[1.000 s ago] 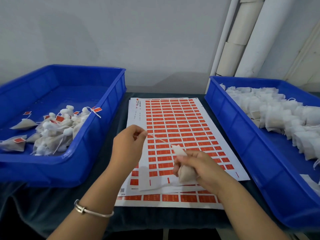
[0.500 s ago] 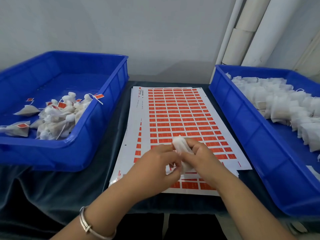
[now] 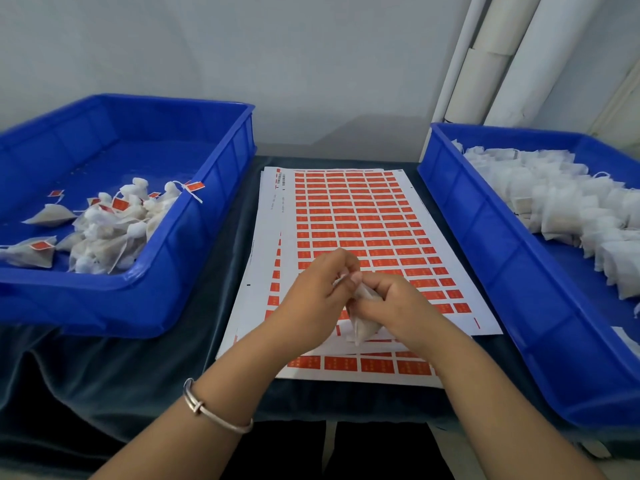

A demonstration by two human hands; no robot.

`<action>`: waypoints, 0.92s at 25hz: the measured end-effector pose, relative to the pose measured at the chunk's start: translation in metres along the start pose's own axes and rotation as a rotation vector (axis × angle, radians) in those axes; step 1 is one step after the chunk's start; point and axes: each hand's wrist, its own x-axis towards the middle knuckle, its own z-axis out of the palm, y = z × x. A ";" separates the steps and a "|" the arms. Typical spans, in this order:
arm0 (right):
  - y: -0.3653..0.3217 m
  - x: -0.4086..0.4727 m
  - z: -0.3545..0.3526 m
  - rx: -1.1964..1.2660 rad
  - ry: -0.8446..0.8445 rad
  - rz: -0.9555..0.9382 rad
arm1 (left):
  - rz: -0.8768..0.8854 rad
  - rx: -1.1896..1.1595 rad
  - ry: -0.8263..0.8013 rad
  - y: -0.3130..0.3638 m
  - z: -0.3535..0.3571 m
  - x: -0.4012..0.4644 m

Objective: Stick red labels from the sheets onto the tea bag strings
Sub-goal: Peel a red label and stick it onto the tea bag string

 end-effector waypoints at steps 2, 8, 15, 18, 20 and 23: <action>0.002 0.002 0.007 -0.030 0.116 -0.025 | -0.045 -0.019 0.032 -0.001 0.000 0.001; 0.000 0.002 0.027 -0.076 0.422 -0.197 | -0.299 -0.278 0.142 -0.003 -0.004 0.006; 0.015 0.004 0.031 -0.582 0.733 -0.455 | -0.536 -0.535 0.169 0.001 0.001 0.009; 0.016 0.003 0.027 -0.672 0.713 -0.453 | -0.575 -0.575 0.148 0.003 0.001 0.011; 0.014 0.003 0.026 -0.582 0.687 -0.316 | -0.562 -0.682 0.138 0.000 -0.002 0.011; 0.009 0.008 0.019 -0.256 0.565 0.078 | -0.465 -0.959 0.067 -0.010 -0.012 0.010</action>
